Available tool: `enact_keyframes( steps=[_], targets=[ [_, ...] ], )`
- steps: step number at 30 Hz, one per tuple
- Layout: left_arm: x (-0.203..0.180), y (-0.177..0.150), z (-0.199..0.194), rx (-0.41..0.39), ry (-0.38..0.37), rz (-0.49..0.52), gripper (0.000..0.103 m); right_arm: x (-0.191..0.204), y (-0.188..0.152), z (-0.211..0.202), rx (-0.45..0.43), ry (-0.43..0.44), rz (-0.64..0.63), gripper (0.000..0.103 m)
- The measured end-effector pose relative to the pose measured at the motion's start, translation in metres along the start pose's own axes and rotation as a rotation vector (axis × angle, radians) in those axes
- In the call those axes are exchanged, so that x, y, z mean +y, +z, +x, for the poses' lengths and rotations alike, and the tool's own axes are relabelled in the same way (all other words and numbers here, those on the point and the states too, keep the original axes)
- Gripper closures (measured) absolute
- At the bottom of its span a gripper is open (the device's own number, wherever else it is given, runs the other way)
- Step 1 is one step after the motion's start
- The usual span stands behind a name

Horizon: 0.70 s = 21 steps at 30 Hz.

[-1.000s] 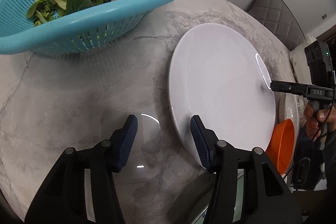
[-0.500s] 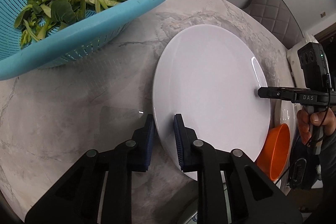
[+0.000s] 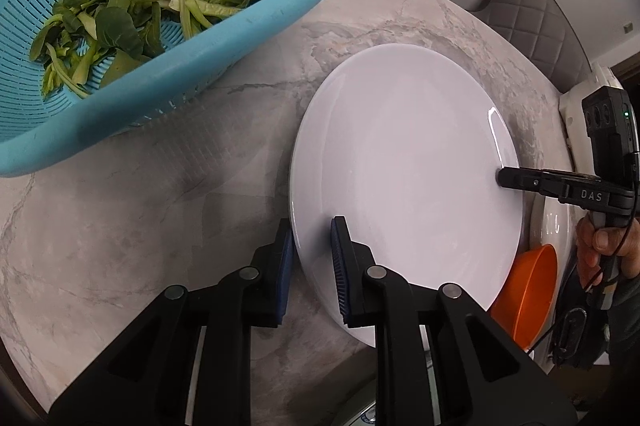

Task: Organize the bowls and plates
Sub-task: 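Lift the large white plate with both tools and carry it toward the table edge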

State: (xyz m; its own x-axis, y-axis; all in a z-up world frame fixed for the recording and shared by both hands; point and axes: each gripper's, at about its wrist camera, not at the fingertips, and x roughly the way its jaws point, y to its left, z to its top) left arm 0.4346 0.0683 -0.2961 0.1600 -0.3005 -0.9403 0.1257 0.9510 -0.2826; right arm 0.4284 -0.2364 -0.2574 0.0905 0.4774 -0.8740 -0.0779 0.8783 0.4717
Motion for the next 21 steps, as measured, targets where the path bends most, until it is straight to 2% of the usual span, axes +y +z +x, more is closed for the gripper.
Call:
enact_keyframes(
  steps=[21],
  targets=[
    [-0.010, 0.035, -0.009, 0.043, 0.007, -0.001, 0.087, -0.010, 0.006, -0.016, -0.004, -0.008, 0.078, 0.084]
  ],
)
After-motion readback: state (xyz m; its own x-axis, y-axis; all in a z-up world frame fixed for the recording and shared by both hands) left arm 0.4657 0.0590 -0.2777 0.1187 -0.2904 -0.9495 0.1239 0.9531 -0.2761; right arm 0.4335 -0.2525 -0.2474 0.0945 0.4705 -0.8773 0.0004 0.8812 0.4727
